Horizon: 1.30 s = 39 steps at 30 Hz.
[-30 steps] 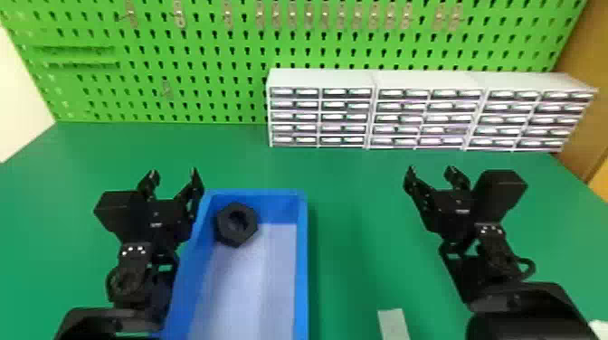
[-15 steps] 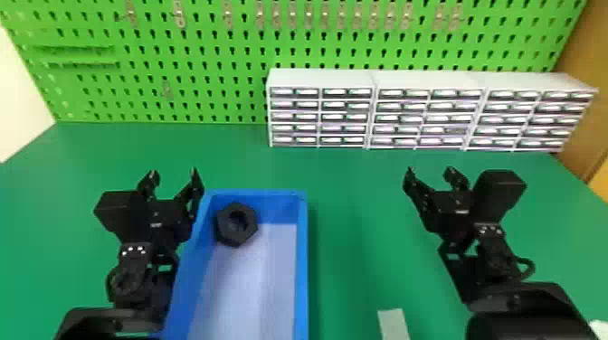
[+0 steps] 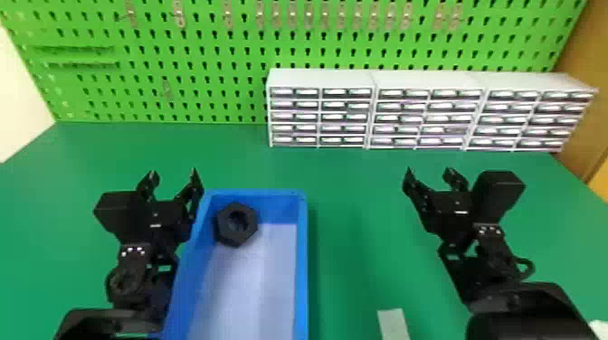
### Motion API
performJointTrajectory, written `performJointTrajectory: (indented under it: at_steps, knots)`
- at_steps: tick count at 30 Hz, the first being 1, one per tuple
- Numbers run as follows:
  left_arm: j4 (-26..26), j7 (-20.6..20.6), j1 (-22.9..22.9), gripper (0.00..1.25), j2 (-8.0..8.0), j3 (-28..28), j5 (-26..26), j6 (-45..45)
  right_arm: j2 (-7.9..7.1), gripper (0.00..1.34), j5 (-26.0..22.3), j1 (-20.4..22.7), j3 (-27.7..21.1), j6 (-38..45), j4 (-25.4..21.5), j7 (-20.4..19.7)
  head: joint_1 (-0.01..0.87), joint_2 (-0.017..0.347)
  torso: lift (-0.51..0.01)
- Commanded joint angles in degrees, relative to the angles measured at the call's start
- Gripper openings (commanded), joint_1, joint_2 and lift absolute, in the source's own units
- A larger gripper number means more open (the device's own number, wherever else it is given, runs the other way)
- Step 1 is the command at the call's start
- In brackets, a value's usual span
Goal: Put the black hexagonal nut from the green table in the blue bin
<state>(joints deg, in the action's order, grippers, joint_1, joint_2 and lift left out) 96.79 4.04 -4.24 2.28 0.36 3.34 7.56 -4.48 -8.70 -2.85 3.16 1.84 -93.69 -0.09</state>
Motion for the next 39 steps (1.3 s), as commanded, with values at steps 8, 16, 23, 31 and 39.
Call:
performJointTrajectory:
  at_steps: [8, 16, 23, 31, 39]
  knots:
    - [0.07, 0.0, 0.02, 0.71, 0.0, -0.01, 0.0, 0.0, 0.09, 0.85, -0.09, 0.04, -0.17, 0.09, 0.0, 0.0, 0.657, 0.057, -0.095]
    - [0.07, 0.0, 0.11, 0.71, 0.0, -0.01, 0.0, 0.0, 0.17, 0.85, -0.18, 0.04, -0.08, 0.09, 0.0, 0.0, 0.657, 0.057, -0.095]
    - [-0.02, 0.0, 0.11, 0.71, 0.0, -0.01, -0.09, 0.0, 0.09, 0.85, -0.18, 0.04, -0.08, 0.09, 0.0, 0.0, 0.657, 0.057, -0.095]
    - [-0.02, 0.0, 0.2, 0.71, 0.0, -0.1, -0.09, 0.08, 0.09, 0.85, -0.26, 0.04, -0.08, 0.36, 0.0, 0.0, 0.657, 0.057, -0.095]
    - [-0.02, 0.0, 0.2, 0.71, 0.0, -0.1, -0.09, 0.0, 0.09, 0.85, -0.35, 0.04, 0.01, 0.36, 0.0, 0.0, 0.657, 0.057, -0.095]
